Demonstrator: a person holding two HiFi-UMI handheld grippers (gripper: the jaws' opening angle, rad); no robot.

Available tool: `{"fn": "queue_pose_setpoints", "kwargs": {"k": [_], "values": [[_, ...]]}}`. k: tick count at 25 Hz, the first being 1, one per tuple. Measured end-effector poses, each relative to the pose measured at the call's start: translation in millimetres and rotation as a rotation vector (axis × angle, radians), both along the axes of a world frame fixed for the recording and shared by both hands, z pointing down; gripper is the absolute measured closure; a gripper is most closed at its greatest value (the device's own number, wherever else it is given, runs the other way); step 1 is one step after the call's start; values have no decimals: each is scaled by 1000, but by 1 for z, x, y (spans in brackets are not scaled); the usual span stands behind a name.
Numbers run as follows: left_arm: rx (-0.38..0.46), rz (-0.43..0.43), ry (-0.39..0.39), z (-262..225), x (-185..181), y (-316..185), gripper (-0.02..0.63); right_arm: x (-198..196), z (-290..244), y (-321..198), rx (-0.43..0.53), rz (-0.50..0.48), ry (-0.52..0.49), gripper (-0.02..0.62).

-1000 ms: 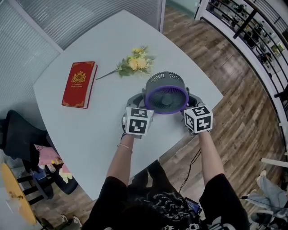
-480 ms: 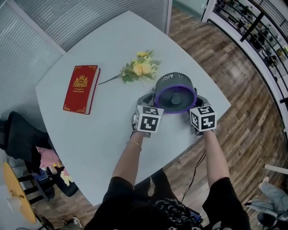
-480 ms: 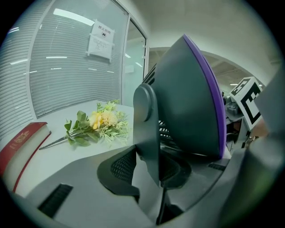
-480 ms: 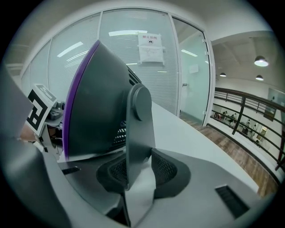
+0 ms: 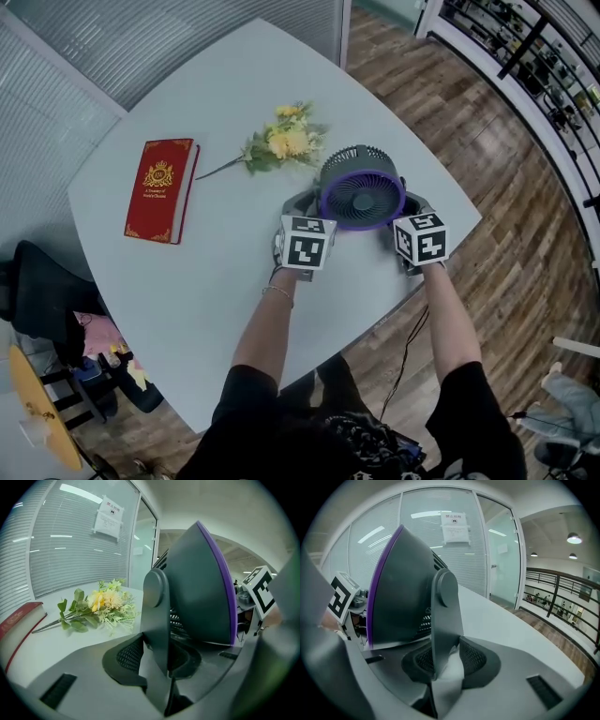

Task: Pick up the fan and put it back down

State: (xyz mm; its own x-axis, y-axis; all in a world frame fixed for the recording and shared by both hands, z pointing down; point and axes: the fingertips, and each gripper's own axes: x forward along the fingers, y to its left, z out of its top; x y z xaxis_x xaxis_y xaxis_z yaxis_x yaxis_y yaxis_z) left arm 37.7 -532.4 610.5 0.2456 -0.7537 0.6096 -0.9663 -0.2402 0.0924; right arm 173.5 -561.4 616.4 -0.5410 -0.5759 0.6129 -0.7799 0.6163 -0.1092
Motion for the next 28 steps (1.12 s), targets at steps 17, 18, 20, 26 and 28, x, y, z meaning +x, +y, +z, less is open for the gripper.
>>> {"fn": "queue_pose_setpoints", "kwargs": {"k": [17,18,20,26,28], "values": [[27,155,-168,3,14,10,398,2,4,11,13,-102,20,388],[19,164,-159,3,15,11,370,2,5,12,14,-108,24,380],[5,165,-128,4,13,13,316,0,6,13,18,-112,29,343],[-31,197,-139,7,5,38,239,0,1,35,-7,-130,25,218],[-34,210,-124,3,8,50,236,5,-7,46,-2,-136,28,216]]}}
